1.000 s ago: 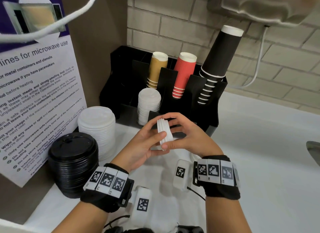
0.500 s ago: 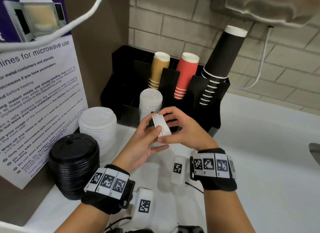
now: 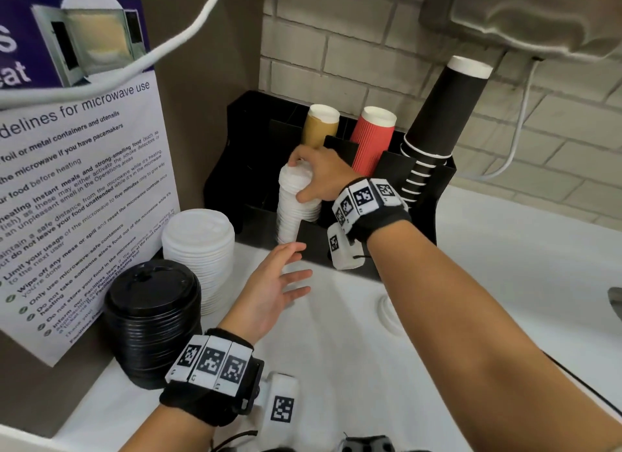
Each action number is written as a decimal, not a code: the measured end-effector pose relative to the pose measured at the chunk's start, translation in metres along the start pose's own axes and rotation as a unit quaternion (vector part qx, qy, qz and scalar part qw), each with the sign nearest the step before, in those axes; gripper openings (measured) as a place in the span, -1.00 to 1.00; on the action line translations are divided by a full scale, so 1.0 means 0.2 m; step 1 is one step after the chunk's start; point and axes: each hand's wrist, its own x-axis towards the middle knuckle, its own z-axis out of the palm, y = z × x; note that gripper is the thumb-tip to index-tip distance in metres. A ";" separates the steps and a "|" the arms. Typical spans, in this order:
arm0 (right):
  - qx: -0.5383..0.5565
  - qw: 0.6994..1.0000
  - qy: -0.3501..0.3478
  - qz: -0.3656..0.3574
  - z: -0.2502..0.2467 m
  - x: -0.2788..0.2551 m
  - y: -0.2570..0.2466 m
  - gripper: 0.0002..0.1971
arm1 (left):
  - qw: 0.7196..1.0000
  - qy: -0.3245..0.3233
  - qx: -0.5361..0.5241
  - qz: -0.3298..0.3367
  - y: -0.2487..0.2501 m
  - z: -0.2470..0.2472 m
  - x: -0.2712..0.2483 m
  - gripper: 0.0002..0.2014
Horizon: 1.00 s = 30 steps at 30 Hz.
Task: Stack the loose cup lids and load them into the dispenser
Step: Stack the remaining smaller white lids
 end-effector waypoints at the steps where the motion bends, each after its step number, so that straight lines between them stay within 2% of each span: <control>1: -0.025 1.000 -0.013 0.002 0.01 0.01 0.00 -0.38 | 1.000 0.003 0.003 0.000 0.00 -0.01 0.00 -0.78; 5: -0.055 0.998 -0.029 0.008 0.05 0.01 0.01 -0.40 | 1.000 0.017 0.016 0.003 0.01 -0.02 0.01 -0.79; 10: -0.126 0.992 0.023 -0.022 0.11 -0.07 0.02 -0.28 | 0.999 0.021 0.026 0.003 0.00 -0.01 0.01 -0.77; 15: -0.170 0.981 0.075 -0.046 0.15 -0.09 0.01 -0.41 | 0.999 0.018 0.028 0.002 0.00 0.01 0.00 -0.75; 24: -0.175 0.981 0.064 -0.044 0.18 -0.12 0.01 -0.42 | 0.999 0.022 0.027 -0.003 -0.01 0.01 0.01 -0.76; 27: -0.097 0.990 0.098 -0.038 0.12 -0.18 0.00 -0.45 | 1.000 0.019 0.024 -0.003 -0.01 0.01 0.01 -0.77; 30: 0.074 0.973 0.219 -0.022 0.03 -0.35 0.03 -0.67 | 1.000 0.013 0.024 -0.002 0.00 0.01 0.01 -0.77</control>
